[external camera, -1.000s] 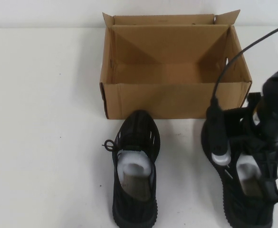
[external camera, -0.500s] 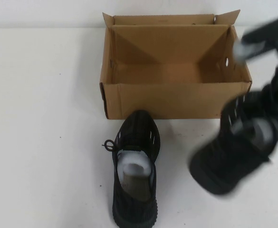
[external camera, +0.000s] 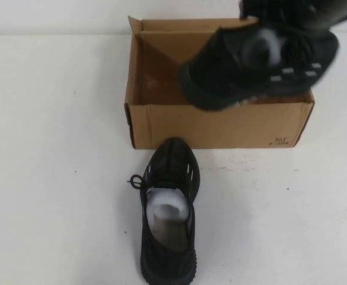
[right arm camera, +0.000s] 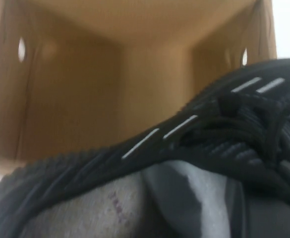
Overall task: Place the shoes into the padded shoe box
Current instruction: Place the shoe in the shoe box
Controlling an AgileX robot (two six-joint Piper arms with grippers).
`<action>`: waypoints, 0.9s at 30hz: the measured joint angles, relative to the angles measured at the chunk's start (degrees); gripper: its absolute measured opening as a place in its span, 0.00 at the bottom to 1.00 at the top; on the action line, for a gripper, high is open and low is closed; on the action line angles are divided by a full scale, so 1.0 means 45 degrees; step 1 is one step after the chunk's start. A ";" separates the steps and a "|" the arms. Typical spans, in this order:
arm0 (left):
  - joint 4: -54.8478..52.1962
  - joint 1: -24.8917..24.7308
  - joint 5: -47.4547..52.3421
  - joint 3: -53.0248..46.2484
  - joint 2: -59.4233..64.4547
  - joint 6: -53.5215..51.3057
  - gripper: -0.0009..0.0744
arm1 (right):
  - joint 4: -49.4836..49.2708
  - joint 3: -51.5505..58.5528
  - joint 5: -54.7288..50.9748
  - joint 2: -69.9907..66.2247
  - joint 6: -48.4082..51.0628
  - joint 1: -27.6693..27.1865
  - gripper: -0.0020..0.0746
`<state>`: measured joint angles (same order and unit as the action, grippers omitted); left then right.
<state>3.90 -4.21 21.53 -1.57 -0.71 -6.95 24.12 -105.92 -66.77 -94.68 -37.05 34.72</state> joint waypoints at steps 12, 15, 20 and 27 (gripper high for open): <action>0.0000 0.0000 0.0000 0.0000 0.0000 0.0000 0.01 | -0.0995 -0.5839 0.0080 -0.5298 0.0184 -0.1238 0.05; 0.0000 0.0000 0.0000 0.0000 0.0000 0.0000 0.01 | -0.1173 -0.6873 0.0188 -0.6342 0.0160 -0.1342 0.05; 0.0000 0.0000 0.0000 0.0000 0.0000 0.0000 0.01 | -0.1540 -0.7880 0.0298 -0.7539 -0.0065 -0.1517 0.05; 0.0000 0.0000 0.0000 0.0000 0.0000 0.0000 0.01 | -0.1897 -0.8095 0.0717 -0.8267 -0.0087 -0.1772 0.05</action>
<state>3.90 -4.21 21.53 -1.57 -0.71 -6.95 15.58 -142.34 -63.55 -131.88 -37.44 26.74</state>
